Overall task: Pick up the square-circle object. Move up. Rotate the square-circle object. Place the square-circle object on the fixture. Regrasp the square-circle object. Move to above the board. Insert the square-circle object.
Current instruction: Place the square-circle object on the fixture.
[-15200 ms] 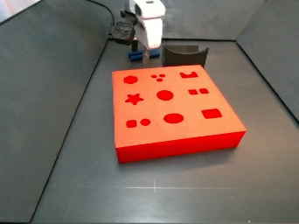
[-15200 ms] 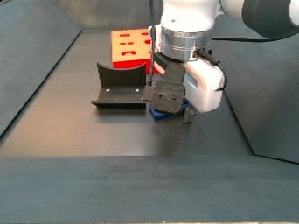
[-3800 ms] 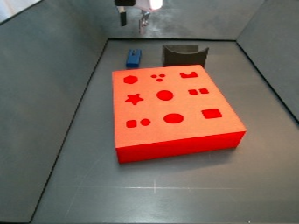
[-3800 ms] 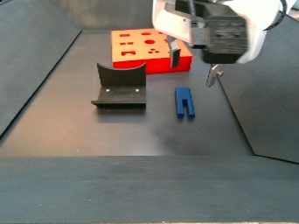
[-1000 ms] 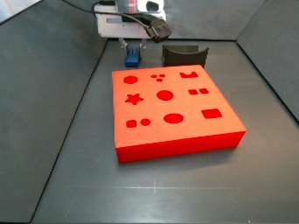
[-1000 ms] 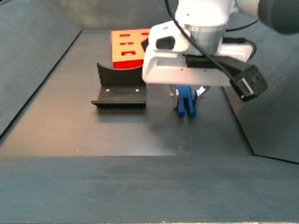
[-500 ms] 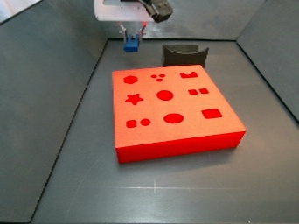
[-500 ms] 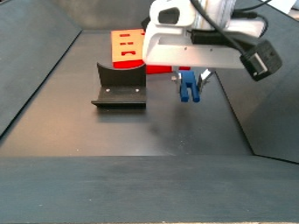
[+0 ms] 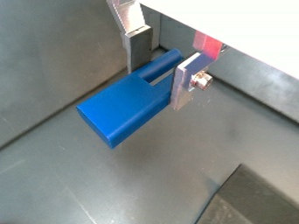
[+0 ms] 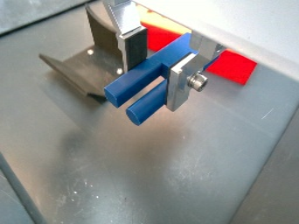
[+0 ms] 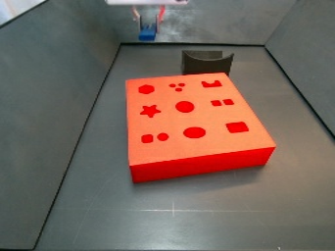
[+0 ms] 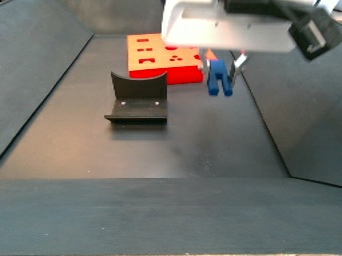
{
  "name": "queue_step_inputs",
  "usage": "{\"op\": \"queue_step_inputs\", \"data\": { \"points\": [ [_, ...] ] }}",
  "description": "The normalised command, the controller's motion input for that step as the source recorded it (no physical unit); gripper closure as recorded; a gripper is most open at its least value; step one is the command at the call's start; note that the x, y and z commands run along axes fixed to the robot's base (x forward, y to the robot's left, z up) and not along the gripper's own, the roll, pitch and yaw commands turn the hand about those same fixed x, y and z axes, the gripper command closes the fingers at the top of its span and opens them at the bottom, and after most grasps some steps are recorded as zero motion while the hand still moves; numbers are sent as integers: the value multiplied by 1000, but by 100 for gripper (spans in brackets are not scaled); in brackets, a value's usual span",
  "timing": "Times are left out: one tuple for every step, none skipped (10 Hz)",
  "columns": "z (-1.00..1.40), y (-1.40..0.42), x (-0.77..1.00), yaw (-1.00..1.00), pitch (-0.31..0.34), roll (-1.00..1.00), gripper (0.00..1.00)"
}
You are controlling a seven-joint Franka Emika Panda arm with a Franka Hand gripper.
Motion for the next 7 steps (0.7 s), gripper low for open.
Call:
{"op": "queue_step_inputs", "data": {
  "points": [
    [1000, 6, -26, -18, 52, 76, 100],
    [1000, 7, -34, -10, 62, 88, 100],
    [883, 4, -29, -2, 65, 96, 100],
    [680, 2, -19, 8, 73, 102, 100],
    [579, 3, -13, 12, 77, 105, 100],
    [370, 3, -5, 19, 93, 113, 100],
    [269, 2, 0, 23, 99, 116, 100]
  ]
}}
